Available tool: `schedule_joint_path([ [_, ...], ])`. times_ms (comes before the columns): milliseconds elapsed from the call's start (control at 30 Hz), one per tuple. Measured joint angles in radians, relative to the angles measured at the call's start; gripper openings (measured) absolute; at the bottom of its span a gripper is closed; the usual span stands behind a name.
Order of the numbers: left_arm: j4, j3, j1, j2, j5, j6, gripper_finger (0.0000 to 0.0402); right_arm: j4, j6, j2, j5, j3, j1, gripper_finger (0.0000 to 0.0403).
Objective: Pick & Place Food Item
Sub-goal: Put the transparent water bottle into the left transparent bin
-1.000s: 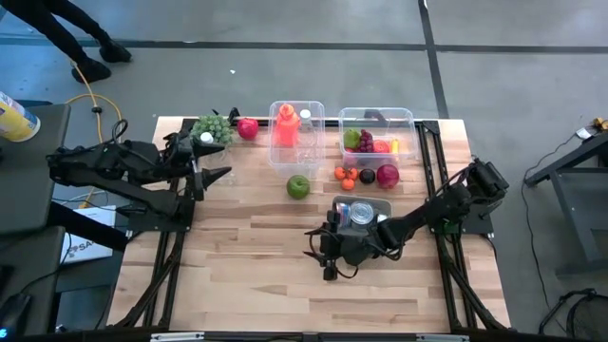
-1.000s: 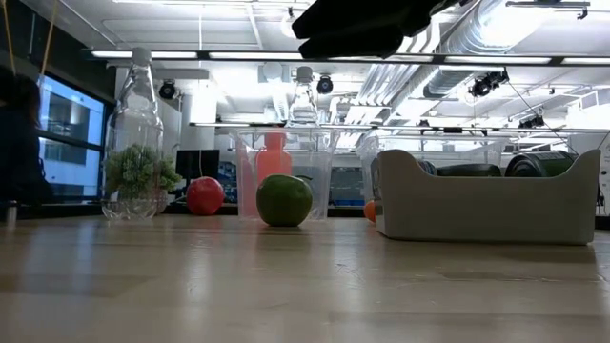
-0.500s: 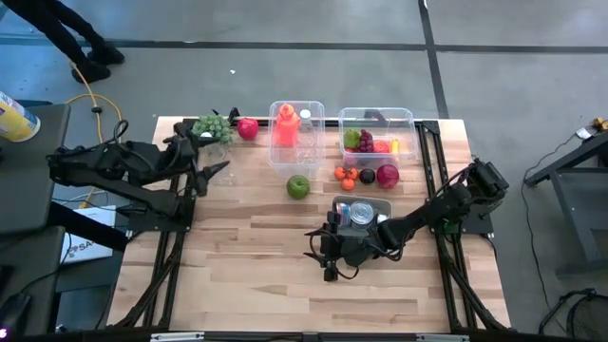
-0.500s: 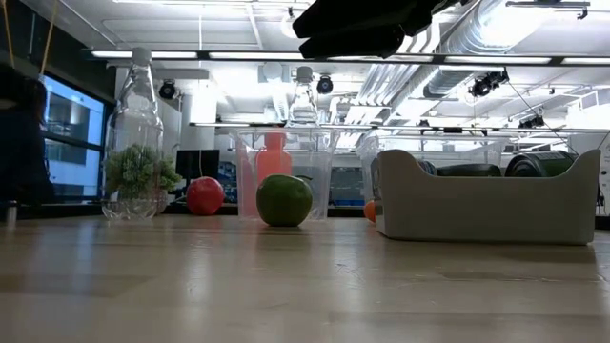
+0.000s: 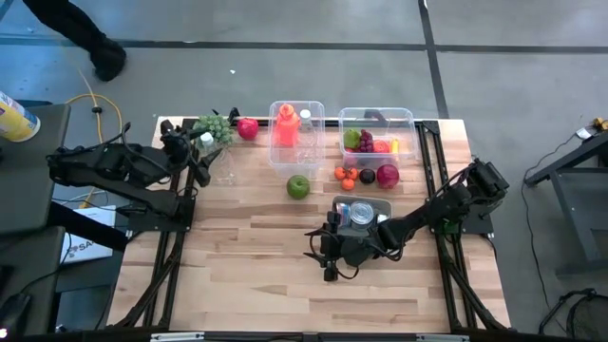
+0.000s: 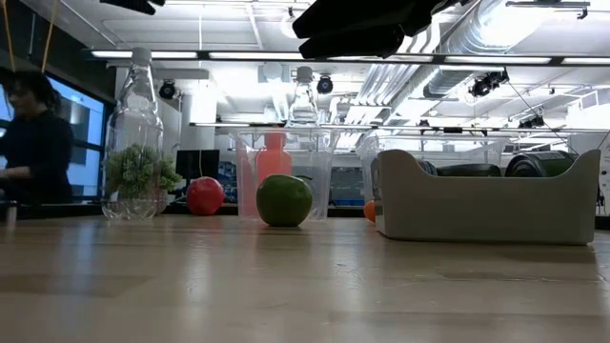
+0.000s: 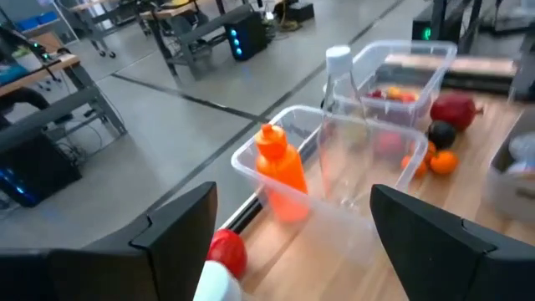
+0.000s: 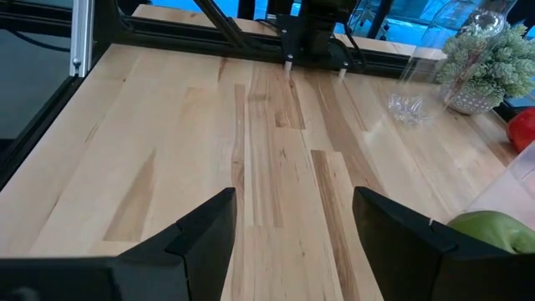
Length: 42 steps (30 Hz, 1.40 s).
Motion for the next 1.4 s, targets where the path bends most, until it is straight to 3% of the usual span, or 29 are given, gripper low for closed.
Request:
schedule_joint_path([
  [100,-0.04,0.0,0.0,-0.003,-0.003,0.014,0.0306,0.0,0.0,0.0,0.0,0.0,0.0,0.0227],
  [400,-0.056,0.0,0.0,-0.005,0.022,-0.149,0.0306,0.005,0.0,0.0,0.0,0.0,-0.01,0.0227],
  [1067,-0.086,-0.001,0.0,-0.004,0.036,-0.138,0.0305,0.004,-0.014,0.0,0.002,0.0,-0.019,0.0227],
  [1400,-0.08,-0.001,0.0,-0.004,0.035,-0.239,0.0305,0.007,-0.028,0.0,0.001,0.0,-0.036,0.0227],
])
